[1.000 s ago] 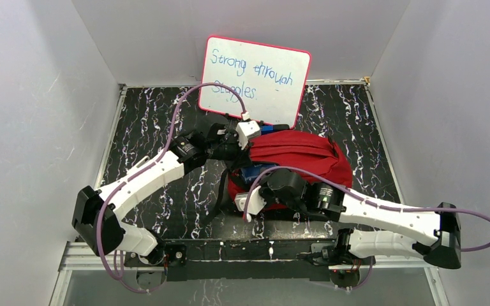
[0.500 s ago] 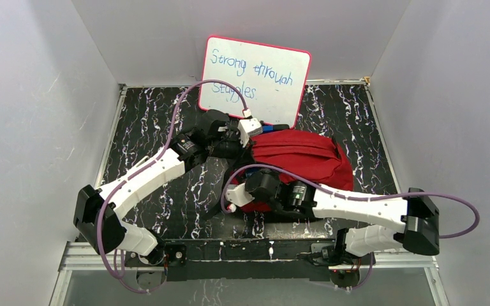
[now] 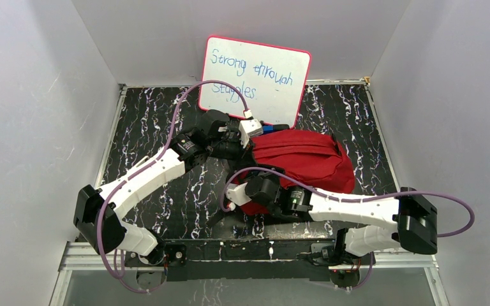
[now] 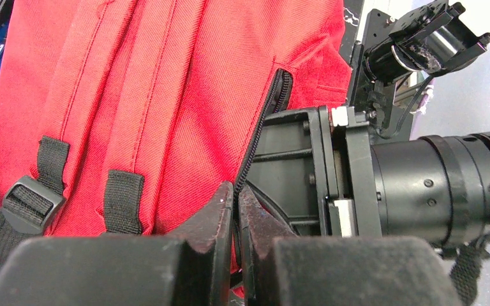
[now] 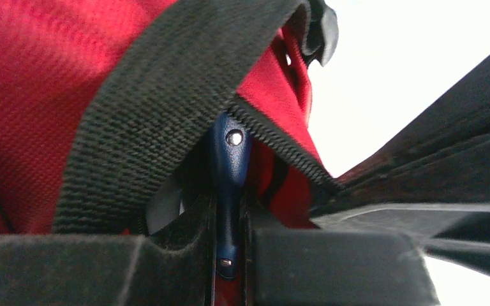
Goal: Pack the student bag
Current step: Place the personal item in the student bag.
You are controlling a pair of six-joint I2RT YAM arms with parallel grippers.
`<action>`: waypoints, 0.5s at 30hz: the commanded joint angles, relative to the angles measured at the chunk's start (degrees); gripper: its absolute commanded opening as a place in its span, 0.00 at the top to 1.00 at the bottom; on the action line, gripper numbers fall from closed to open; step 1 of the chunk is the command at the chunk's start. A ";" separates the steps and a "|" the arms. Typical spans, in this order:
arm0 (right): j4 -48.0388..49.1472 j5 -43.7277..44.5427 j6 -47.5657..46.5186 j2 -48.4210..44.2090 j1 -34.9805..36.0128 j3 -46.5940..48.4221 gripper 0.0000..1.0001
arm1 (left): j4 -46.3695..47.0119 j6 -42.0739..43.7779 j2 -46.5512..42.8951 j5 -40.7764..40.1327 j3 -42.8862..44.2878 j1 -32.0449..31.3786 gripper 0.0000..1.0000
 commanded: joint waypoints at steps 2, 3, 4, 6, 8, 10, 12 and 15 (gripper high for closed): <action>7.12 0.36 -0.37 -4.75 -0.63 -3.52 0.89 | 3.92 -0.99 -3.83 7.05 4.36 -0.59 1.00; 6.50 -1.11 0.48 -5.62 -0.65 -3.31 0.83 | 3.97 -0.99 -3.72 7.03 4.25 -0.57 1.00; 5.98 -2.05 1.15 -6.45 -0.62 -3.05 0.77 | 3.98 -0.99 -3.60 6.96 4.04 -0.57 1.00; 4.84 -4.27 1.72 -8.46 -0.64 -2.61 0.56 | 3.91 -0.91 -3.34 6.92 3.50 -0.59 1.00; 3.61 -7.42 2.54 -10.03 -0.55 -1.92 0.45 | 3.95 -0.95 -3.00 6.95 3.04 -0.55 1.00; 1.24 -11.08 4.25 -12.37 -0.49 -0.79 0.34 | 4.05 -0.97 -2.65 6.83 2.52 -0.55 1.00; -1.07 -15.08 5.43 -14.94 -0.49 -0.06 0.27 | 4.17 -0.99 -2.41 6.52 2.08 -0.59 1.00; -3.21 -20.66 7.10 -19.55 -0.56 0.70 0.24 | 4.62 -1.23 -2.04 6.10 1.26 -0.60 1.00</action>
